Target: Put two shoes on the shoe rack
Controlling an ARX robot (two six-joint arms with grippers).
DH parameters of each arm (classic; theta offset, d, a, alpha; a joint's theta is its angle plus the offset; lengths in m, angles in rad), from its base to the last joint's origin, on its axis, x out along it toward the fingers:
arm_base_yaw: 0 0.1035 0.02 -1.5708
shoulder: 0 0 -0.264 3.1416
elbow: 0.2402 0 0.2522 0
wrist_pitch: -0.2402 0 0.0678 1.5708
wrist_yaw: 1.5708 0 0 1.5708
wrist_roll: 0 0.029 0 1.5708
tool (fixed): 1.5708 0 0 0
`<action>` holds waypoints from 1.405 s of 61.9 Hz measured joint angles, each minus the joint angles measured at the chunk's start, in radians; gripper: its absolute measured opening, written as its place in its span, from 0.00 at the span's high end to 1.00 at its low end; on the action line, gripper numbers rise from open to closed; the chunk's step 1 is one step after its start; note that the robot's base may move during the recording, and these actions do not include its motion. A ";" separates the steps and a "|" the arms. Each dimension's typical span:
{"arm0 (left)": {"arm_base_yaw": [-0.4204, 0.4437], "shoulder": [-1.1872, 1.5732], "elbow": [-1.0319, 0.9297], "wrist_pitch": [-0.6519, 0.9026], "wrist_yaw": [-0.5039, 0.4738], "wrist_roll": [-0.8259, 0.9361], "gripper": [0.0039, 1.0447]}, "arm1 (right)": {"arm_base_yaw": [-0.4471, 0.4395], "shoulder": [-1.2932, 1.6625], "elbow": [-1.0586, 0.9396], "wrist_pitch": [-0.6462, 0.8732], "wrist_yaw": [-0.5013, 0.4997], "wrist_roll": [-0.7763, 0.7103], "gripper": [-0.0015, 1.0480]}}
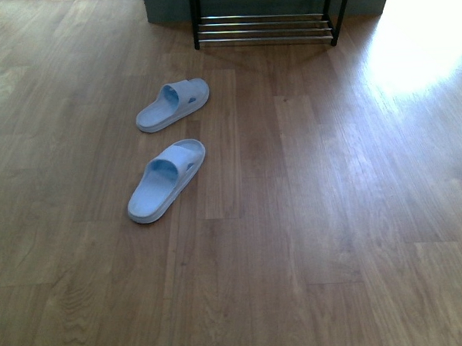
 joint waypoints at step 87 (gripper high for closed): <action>0.000 0.000 0.000 0.000 -0.002 0.000 0.09 | 0.000 -0.001 0.000 0.000 -0.003 0.000 0.09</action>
